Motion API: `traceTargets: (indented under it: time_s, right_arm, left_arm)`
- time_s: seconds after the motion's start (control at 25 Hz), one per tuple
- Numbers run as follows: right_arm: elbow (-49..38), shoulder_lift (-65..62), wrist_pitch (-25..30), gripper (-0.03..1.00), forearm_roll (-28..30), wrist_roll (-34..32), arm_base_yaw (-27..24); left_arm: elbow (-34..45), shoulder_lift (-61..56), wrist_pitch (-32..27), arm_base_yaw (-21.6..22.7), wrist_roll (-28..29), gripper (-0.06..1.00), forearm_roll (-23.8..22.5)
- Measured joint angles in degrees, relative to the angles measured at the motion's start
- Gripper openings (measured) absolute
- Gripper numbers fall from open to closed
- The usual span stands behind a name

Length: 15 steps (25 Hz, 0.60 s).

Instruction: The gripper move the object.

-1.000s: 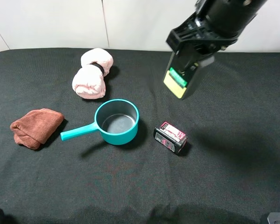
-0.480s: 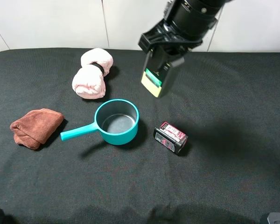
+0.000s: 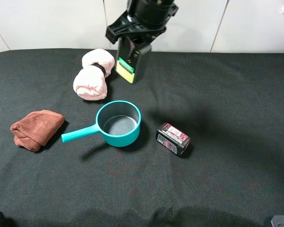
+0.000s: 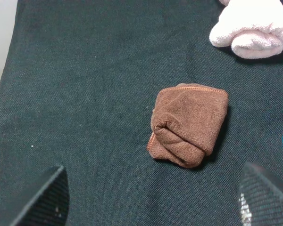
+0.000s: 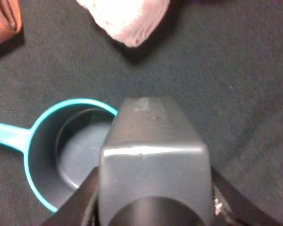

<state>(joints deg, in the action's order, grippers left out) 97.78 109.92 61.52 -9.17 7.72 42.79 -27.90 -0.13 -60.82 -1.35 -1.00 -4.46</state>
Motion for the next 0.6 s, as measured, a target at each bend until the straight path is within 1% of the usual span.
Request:
traceTargets:
  time_s: [0.36,0.6]
  right_arm:
    - [9.4,10.4,0.2,0.30,-1.8,1.5,1.0]
    - [10.8,14.8,0.5,0.30,-2.2,1.7,1.0]
  left_arm:
    - [0.0,0.0,0.0,0.0,0.0,0.77,0.0]
    - [0.0,0.0,0.0,0.0,0.0,0.77,0.0]
